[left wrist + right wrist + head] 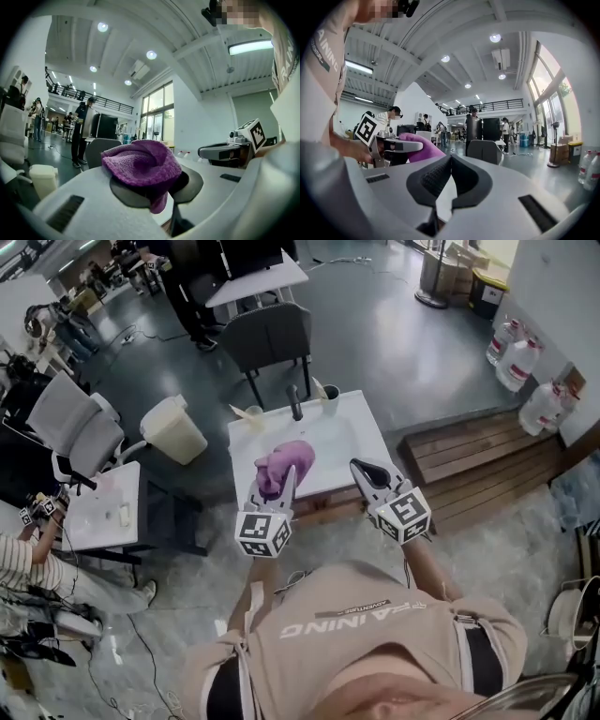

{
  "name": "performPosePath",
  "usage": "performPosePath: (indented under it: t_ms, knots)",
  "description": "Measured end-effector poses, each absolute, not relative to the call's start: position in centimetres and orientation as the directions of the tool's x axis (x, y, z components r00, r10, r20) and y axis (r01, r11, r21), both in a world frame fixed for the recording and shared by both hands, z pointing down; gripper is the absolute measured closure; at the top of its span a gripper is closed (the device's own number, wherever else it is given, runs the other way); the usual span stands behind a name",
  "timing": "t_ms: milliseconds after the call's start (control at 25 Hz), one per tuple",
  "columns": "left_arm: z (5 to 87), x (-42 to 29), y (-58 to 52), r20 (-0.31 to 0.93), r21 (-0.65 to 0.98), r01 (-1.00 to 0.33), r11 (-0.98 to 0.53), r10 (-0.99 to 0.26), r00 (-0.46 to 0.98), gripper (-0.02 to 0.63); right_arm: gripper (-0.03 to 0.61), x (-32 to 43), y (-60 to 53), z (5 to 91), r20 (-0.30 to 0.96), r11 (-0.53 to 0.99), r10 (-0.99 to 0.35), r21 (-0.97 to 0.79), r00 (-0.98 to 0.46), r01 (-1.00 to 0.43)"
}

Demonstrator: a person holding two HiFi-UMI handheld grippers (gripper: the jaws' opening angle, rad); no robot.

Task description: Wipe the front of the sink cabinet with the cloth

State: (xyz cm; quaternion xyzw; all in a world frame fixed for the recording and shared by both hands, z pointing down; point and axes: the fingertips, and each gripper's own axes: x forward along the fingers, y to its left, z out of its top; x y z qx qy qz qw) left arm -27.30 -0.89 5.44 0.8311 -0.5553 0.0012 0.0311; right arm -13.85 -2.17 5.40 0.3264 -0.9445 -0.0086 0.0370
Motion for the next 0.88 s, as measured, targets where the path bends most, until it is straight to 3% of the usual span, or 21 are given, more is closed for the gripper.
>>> performPosePath:
  t_ms: [600, 880]
  knots:
    - [7.2, -28.9, 1.1, 0.039, 0.129, -0.923, -0.364, -0.928, 0.371, 0.565, 0.566, -15.0, -1.1, 7.1, 0.111, 0.770, -0.637, 0.030, -0.763, -0.638]
    - [6.9, -28.3, 0.8, 0.046, 0.086, -0.921, -0.380, -0.922, 0.385, 0.565, 0.566, -14.0, -0.8, 7.5, 0.115, 0.756, -0.653, 0.041, -0.749, -0.653]
